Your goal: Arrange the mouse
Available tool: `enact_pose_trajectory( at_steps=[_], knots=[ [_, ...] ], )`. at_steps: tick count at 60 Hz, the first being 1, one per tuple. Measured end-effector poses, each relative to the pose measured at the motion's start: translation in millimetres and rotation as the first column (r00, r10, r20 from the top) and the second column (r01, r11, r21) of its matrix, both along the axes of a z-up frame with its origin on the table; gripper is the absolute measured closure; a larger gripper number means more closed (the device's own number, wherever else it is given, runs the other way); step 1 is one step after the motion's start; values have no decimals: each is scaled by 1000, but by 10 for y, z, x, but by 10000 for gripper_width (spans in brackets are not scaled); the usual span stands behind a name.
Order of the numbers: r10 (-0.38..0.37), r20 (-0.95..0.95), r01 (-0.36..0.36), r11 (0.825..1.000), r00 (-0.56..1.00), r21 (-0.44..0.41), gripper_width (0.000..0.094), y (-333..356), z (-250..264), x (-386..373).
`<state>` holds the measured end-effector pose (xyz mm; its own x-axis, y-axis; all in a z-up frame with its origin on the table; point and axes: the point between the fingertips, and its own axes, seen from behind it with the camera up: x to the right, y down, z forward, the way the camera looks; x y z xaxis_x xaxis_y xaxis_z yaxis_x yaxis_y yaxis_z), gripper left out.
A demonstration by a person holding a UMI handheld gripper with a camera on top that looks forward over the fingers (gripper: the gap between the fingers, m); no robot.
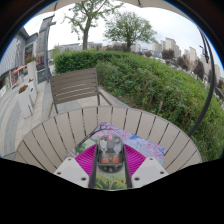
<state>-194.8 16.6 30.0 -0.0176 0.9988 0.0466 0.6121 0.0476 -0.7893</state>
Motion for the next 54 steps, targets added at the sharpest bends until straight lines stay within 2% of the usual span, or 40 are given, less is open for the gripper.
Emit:
enact_pose_trajectory(
  at_steps=[8,13,15,18,20,28,38,46,54],
  knots=[
    [-12,49,12,1000,999,8,498,272,-465,5],
    [-6,39,7,1000,999,-26,444,266,-469,55],
    [-8,53,10,999,999,-36,351,255,-475,45],
    [-34,73,36,999,997,-34,74,322,-398,110],
    [-54,84,57,998,995,-35,110,365,-310,169],
    [-82,89,88,994,993,-72,88,387,370,670],
    [-82,118,90,994,990,-61,88,378,1242,1936],
    [-80,144,89,995,986,-52,86,323,1623,2827],
    [-88,133,94,995,987,-38,87,267,1787,3336]
  ],
)
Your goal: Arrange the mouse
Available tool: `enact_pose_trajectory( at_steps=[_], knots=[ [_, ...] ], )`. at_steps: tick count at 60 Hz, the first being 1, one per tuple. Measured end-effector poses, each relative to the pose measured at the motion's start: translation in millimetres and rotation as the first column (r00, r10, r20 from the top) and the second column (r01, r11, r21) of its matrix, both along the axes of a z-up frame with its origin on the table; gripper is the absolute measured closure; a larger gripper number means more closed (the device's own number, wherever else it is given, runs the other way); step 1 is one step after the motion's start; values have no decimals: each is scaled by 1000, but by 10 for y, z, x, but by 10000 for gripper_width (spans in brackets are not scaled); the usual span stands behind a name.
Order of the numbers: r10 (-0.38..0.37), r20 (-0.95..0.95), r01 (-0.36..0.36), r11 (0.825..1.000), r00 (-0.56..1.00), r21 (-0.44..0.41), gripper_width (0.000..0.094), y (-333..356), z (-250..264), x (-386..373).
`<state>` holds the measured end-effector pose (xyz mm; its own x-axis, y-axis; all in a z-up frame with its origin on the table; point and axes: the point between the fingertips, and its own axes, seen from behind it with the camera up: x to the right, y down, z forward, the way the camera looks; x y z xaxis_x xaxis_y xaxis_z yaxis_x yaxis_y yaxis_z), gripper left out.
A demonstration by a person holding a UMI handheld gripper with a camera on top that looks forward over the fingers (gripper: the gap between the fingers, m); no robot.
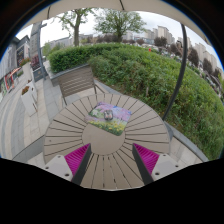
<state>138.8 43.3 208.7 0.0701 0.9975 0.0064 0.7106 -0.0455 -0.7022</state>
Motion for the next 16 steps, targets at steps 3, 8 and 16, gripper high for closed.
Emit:
enact_pose_trajectory(
  at_steps=[3,8,16],
  knots=[
    [-10,-10,10,1000,1000,10,88,-1,51,101],
    [-13,-9,13,1000,1000,23,89,1,21,188],
    [-1,-13,2,999,1000,45,87,-7,28,285]
  ],
)
